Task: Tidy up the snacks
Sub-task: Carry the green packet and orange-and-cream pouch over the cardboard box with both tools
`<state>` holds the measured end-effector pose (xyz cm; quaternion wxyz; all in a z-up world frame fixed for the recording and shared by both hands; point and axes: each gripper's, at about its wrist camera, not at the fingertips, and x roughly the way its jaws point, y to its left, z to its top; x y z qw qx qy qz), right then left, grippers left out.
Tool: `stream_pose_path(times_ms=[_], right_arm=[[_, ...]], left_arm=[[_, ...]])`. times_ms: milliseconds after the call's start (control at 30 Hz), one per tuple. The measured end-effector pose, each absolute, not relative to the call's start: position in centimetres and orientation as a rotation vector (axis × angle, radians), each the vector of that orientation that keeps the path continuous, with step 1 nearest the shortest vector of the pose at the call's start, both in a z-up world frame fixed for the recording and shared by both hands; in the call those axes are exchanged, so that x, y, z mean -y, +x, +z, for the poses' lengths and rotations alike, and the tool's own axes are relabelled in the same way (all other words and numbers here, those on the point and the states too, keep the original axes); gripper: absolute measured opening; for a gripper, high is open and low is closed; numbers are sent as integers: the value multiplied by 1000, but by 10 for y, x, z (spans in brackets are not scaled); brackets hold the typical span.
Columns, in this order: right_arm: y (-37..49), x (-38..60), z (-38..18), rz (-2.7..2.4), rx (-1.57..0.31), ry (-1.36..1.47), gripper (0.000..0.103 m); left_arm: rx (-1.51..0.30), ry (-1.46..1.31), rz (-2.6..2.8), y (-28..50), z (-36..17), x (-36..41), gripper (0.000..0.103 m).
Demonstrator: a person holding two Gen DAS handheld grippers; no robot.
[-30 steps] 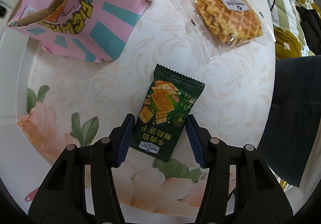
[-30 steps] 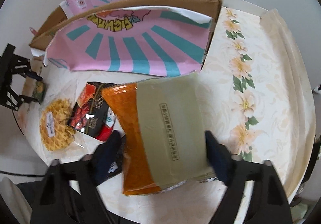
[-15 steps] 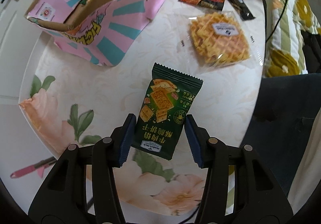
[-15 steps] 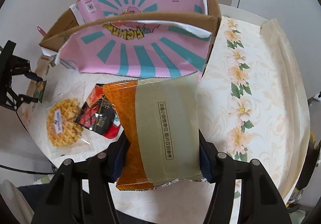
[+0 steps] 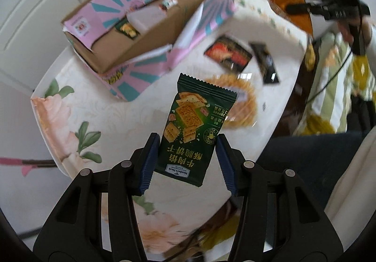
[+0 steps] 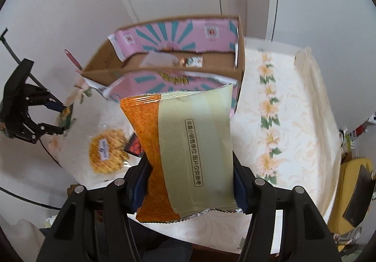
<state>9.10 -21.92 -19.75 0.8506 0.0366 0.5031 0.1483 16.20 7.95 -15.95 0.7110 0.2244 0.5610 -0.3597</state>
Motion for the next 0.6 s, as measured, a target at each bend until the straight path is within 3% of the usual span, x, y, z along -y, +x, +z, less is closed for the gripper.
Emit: stream_pose_path(times_ms=[600], right_arm=[[132, 227, -113, 358, -873, 49, 56]], left_arm=[[-1045, -4, -522, 209, -85, -45, 46]])
